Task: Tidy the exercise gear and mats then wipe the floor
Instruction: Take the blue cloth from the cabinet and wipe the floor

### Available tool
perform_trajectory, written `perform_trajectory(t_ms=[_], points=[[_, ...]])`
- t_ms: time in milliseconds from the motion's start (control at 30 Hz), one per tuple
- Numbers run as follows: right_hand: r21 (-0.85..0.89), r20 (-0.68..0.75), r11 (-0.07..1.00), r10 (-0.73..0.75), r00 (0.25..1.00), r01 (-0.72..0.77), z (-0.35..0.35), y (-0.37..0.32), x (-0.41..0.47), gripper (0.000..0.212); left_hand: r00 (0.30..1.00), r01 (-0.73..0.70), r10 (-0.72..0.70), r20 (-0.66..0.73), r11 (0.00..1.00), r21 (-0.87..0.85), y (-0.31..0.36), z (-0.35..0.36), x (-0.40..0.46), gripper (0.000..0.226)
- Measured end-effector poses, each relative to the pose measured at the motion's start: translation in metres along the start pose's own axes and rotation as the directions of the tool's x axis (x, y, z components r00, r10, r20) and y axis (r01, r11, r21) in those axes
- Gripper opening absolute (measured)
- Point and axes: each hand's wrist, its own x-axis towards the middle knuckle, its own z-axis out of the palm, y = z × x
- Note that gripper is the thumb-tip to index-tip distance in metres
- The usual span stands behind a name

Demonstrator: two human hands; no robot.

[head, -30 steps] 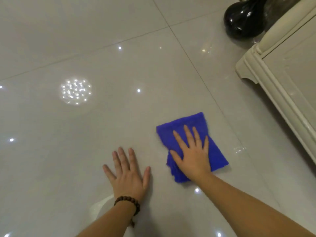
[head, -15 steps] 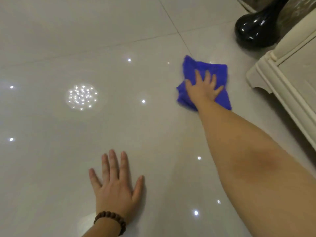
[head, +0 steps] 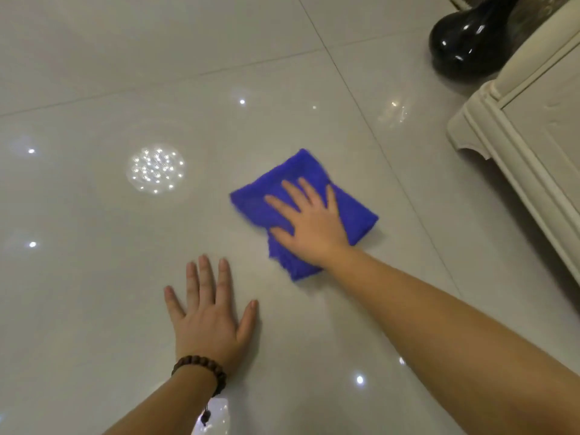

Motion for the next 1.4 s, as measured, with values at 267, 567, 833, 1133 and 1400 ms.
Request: perform_trajectory(t_ms=[267,567,833,1133,1400], points=[[0.033,-0.139,0.838,0.544,0.827,-0.545,-0.004,0.122,-0.151,0.064,1.0,0.008,-0.008,0.01,1.0,-0.015,0.004,-0.005,-0.003,0.081],[-0.012,-0.116,0.999,-0.033,0.993,0.031,0.035,-0.031,-0.148,0.059,0.999,-0.012,0.02,0.049,0.987,-0.16,-0.005,-0.007,0.001,0.089],[0.248,-0.122,0.543,0.839,0.53,-0.803,0.014,0.046,-0.201,0.057,0.991,0.125,-0.134,-0.01,0.942,-0.313,-0.011,-0.003,-0.099,0.07],[0.012,-0.198,0.986,0.168,0.966,-0.169,0.037,0.009,-0.223,0.057,0.919,0.394,-0.389,0.064,0.909,-0.136,-0.07,0.028,-0.2,0.074],[0.137,-0.177,0.841,0.54,0.823,-0.523,0.049,-0.109,-0.197,0.057,0.859,0.508,-0.51,0.042,0.841,-0.188,-0.133,0.037,-0.234,0.084]])
